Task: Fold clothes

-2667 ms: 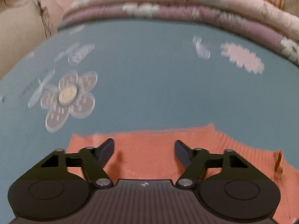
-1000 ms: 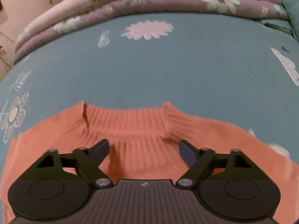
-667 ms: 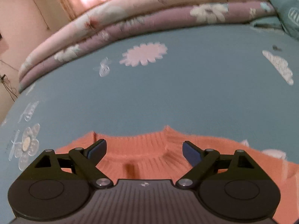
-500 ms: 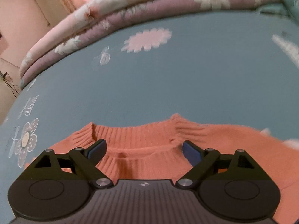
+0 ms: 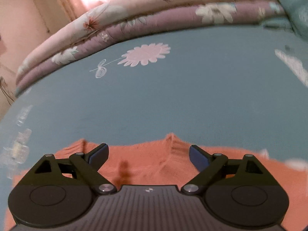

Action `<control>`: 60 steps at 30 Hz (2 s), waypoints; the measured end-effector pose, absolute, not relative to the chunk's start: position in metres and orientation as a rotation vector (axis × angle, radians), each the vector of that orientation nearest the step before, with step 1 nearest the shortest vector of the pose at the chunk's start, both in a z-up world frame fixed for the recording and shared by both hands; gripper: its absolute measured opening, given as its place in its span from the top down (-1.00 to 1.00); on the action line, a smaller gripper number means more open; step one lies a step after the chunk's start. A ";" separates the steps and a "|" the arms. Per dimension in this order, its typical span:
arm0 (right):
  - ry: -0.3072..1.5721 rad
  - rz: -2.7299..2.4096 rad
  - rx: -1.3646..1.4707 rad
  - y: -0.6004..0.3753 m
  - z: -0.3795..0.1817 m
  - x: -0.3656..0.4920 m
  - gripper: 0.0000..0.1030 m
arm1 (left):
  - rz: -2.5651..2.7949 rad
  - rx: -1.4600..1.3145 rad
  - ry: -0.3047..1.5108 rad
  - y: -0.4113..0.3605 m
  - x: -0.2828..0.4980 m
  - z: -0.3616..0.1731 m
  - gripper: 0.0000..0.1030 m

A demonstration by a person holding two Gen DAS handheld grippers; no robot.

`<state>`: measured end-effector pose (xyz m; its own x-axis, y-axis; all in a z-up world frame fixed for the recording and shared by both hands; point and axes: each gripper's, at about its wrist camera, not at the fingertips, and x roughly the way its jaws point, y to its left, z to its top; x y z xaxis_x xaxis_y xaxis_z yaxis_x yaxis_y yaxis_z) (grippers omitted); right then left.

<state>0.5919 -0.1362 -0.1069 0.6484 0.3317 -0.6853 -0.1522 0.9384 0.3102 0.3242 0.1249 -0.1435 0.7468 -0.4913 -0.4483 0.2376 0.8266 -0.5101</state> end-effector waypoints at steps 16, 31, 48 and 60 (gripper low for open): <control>0.805 0.316 0.243 -0.185 -0.078 0.564 -0.84 | -0.413 -0.447 0.605 0.124 0.324 -0.144 -0.99; 0.849 0.244 0.246 -0.220 -0.102 0.565 -0.88 | -0.412 -0.449 0.604 0.124 0.324 -0.144 -0.99; 0.875 0.191 0.305 -0.247 -0.109 0.551 -0.90 | -0.411 -0.449 0.603 0.123 0.324 -0.144 -0.99; 0.841 0.147 0.300 -0.257 -0.053 0.454 -0.91 | -0.388 -0.417 0.629 0.116 0.320 -0.136 -0.98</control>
